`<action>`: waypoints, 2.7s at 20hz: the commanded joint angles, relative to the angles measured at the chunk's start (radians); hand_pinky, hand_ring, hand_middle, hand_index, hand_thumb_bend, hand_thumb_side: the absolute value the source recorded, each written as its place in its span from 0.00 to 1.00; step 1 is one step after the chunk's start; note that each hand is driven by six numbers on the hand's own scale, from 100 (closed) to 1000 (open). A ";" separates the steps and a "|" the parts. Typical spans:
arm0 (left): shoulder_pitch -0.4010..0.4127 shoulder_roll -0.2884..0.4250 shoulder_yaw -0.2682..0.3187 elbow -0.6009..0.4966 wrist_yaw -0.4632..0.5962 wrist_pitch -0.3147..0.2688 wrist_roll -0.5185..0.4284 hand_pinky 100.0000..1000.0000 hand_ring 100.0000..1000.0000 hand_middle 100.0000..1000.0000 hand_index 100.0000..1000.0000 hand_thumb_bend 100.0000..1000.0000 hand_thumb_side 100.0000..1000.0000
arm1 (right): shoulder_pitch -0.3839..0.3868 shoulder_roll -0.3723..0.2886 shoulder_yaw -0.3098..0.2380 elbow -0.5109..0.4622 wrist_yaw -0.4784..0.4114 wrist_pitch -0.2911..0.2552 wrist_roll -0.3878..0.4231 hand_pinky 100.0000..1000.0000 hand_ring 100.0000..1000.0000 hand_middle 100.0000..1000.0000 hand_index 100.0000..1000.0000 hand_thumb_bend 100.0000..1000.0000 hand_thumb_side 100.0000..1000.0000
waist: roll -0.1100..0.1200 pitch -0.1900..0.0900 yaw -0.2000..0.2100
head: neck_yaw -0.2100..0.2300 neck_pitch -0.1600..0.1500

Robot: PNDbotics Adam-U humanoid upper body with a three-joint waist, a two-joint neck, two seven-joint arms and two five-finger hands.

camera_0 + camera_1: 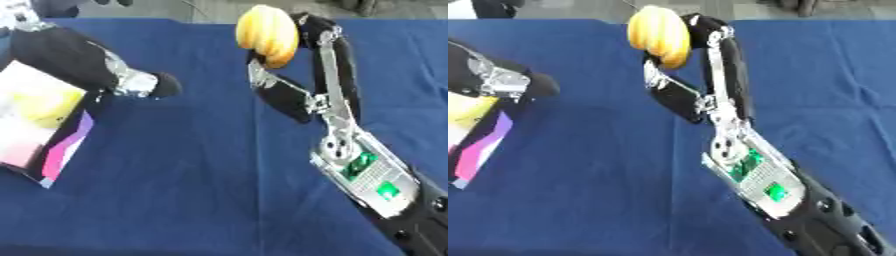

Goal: Pick up the objects with one hand, pass them to the other hand, and then place them into the box on the other side of the table.

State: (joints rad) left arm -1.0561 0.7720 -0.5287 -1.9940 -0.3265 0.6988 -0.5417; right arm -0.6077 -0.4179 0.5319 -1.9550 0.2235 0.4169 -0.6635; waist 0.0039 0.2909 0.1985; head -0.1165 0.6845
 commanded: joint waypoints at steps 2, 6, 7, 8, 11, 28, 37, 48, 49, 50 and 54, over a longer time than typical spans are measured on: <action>-0.018 -0.005 -0.009 -0.006 -0.016 0.102 -0.035 0.85 0.80 0.77 0.91 0.64 0.39 | -0.017 0.000 0.012 -0.001 0.037 -0.006 0.014 0.68 0.47 0.38 0.53 0.00 0.00 | 0.001 -0.022 0.003 | 0.003 -0.008; -0.022 -0.028 -0.021 -0.006 -0.020 0.116 -0.005 0.85 0.80 0.77 0.89 0.65 0.38 | -0.020 0.005 0.031 0.014 0.083 -0.023 0.038 0.69 0.47 0.38 0.53 0.00 0.00 | 0.000 -0.022 0.006 | 0.006 -0.004; -0.023 -0.033 -0.023 -0.006 -0.019 0.120 -0.001 0.85 0.80 0.77 0.89 0.65 0.38 | -0.020 0.006 0.037 0.019 0.096 -0.028 0.046 0.69 0.47 0.38 0.53 0.00 0.00 | -0.001 -0.021 0.007 | 0.007 -0.004; -0.025 -0.038 -0.026 -0.006 -0.019 0.125 0.001 0.85 0.80 0.77 0.89 0.66 0.38 | -0.021 0.009 0.042 0.023 0.108 -0.032 0.053 0.69 0.47 0.38 0.53 0.00 0.00 | -0.001 -0.021 0.007 | 0.007 -0.004; -0.030 -0.056 -0.034 -0.006 -0.021 0.140 -0.001 0.85 0.80 0.77 0.91 0.66 0.37 | -0.025 0.017 0.052 0.036 0.125 -0.039 0.068 0.69 0.47 0.38 0.53 0.00 0.00 | -0.002 -0.021 0.008 | 0.010 -0.004; -0.047 -0.157 -0.054 0.013 -0.028 0.208 -0.041 0.84 0.78 0.76 0.86 0.67 0.39 | -0.047 0.045 0.090 0.050 0.239 -0.102 0.114 0.69 0.48 0.39 0.53 0.00 0.00 | -0.005 -0.006 0.011 | 0.027 -0.008; -0.045 -0.189 -0.088 0.103 -0.053 0.208 -0.049 0.84 0.79 0.76 0.86 0.65 0.38 | -0.015 -0.017 0.079 -0.044 0.287 -0.146 0.138 0.70 0.49 0.40 0.54 0.00 0.00 | -0.005 -0.005 0.009 | 0.029 -0.004; -0.050 -0.228 -0.096 0.153 -0.047 0.208 -0.017 0.83 0.78 0.74 0.81 0.65 0.40 | -0.017 -0.021 0.092 -0.045 0.321 -0.181 0.159 0.70 0.49 0.40 0.54 0.00 0.00 | -0.006 -0.003 0.008 | 0.027 -0.005; -0.051 -0.232 -0.095 0.153 -0.043 0.208 -0.010 0.83 0.77 0.73 0.79 0.65 0.40 | -0.018 -0.020 0.095 -0.045 0.322 -0.182 0.162 0.70 0.49 0.40 0.54 0.00 0.00 | -0.006 -0.002 0.008 | 0.027 -0.004; -0.053 -0.235 -0.094 0.155 -0.038 0.208 -0.003 0.83 0.77 0.73 0.77 0.64 0.39 | -0.019 -0.020 0.098 -0.045 0.323 -0.183 0.165 0.70 0.49 0.40 0.54 0.00 0.00 | -0.007 -0.002 0.009 | 0.027 -0.004; -0.055 -0.241 -0.094 0.158 -0.003 0.208 0.023 0.78 0.72 0.65 0.70 0.48 0.24 | -0.018 -0.022 0.108 -0.045 0.329 -0.175 0.176 0.70 0.49 0.40 0.54 0.00 0.00 | -0.008 -0.002 0.010 | 0.026 -0.003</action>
State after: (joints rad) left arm -1.0906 0.5200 -0.6357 -1.8394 -0.3362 0.8062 -0.4343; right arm -0.6141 -0.4296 0.6323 -1.9726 0.5429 0.2459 -0.4929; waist -0.0054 0.3039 0.2072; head -0.0894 0.6835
